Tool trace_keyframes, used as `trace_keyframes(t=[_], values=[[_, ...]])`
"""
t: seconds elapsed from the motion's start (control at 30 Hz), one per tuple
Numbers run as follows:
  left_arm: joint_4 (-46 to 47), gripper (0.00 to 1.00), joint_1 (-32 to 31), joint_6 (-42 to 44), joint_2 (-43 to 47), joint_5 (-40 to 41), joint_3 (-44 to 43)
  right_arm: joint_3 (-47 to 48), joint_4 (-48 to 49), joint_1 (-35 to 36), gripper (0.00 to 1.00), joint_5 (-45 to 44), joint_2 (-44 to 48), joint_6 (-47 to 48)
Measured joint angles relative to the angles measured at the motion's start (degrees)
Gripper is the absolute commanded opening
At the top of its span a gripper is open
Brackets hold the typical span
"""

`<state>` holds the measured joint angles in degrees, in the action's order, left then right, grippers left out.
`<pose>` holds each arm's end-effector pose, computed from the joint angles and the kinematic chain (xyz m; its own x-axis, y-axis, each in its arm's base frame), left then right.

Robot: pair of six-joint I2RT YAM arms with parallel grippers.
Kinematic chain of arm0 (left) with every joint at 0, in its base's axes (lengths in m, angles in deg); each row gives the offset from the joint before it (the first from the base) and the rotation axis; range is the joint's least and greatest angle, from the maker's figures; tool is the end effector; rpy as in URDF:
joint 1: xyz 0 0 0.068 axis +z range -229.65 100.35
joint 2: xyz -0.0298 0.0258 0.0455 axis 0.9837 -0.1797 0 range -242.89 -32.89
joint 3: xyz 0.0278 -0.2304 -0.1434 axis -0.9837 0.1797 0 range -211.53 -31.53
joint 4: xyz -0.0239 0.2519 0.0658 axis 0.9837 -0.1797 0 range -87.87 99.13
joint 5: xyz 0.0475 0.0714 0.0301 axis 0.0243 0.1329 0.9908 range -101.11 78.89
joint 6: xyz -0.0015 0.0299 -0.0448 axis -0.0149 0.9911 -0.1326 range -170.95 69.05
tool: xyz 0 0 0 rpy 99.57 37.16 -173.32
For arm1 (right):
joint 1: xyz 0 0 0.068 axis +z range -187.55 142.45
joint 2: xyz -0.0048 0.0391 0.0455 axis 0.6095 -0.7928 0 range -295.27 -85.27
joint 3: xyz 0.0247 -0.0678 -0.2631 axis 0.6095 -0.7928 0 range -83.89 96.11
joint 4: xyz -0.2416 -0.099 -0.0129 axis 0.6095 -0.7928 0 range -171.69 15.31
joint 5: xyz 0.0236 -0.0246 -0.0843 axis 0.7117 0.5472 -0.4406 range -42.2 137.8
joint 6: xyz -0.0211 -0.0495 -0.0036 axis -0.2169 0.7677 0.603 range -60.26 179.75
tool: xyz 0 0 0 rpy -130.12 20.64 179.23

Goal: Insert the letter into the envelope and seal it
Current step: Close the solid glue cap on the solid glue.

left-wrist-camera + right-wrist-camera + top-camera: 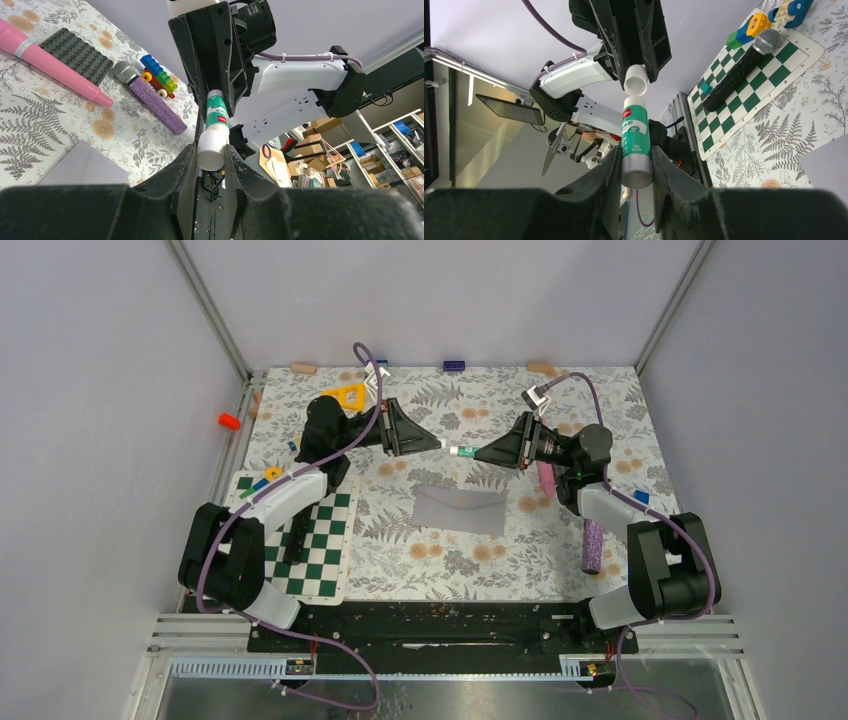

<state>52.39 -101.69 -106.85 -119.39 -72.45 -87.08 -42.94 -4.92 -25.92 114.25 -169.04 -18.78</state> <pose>0.2977 -0.1541 0.3219 -0.6963 -0.1466 -0.7027 0.7100 0.0028 -0.7041 0.2780 0.0905 0.2935 -0.7750 0.2402 -0.5845 -0.6103 -0.0445 0.7909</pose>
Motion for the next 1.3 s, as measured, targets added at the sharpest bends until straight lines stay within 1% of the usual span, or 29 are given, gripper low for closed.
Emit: trace_keyframes(t=[0.53, 1.3], values=[[-3.0, 0.0, -1.4, 2.2, 0.0, -0.4, 0.0, 0.0, 0.0, 0.0, 0.13, -0.1, 0.0, 0.0], [-1.6, 0.0, -1.5, 1.3, 0.0, -0.8, 0.0, 0.0, 1.7, 0.3, 0.13, -0.9, -0.9, -1.1]])
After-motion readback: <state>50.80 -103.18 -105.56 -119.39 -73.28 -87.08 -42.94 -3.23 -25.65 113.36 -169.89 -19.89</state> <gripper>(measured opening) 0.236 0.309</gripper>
